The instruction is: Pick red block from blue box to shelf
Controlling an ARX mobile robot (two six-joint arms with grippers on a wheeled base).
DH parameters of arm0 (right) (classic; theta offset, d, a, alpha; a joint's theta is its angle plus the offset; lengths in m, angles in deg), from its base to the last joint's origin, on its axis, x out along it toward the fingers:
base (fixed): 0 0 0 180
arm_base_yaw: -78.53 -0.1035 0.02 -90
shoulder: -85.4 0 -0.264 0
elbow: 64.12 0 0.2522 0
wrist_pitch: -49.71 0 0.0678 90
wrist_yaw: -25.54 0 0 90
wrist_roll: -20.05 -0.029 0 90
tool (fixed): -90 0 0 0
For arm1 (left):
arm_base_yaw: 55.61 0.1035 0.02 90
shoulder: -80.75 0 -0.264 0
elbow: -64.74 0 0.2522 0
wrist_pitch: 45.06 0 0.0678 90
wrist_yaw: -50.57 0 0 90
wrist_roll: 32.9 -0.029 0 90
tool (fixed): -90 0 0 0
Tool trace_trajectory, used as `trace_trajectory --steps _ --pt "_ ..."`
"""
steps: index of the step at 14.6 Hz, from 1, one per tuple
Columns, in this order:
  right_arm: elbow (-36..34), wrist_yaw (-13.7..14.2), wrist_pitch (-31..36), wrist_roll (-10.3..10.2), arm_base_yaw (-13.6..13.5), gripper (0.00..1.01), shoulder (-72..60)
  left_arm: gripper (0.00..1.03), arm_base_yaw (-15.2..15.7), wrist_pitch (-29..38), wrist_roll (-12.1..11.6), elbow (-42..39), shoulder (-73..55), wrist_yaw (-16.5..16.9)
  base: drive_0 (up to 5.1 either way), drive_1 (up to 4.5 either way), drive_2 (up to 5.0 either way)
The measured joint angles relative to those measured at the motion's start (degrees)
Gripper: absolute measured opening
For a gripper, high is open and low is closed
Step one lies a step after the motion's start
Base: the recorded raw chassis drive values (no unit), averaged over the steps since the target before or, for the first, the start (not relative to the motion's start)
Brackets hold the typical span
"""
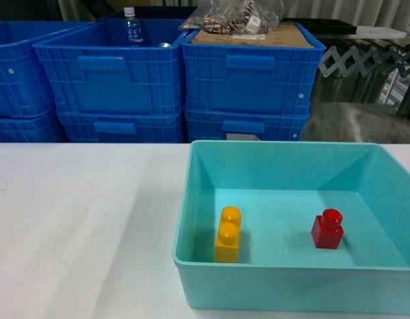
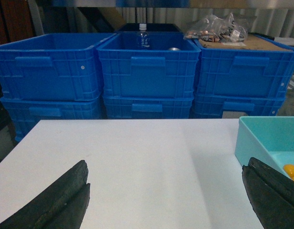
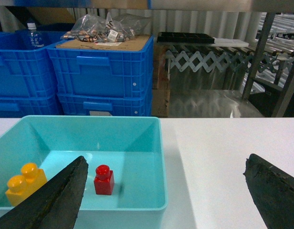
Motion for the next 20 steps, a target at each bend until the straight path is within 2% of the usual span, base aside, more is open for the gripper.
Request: trace_trajectory --steps 20 --pt "0.0 0.0 0.0 0.0 0.0 0.98 0.0 0.98 0.0 0.0 0.0 0.0 0.0 0.0 0.0 0.0 0.0"
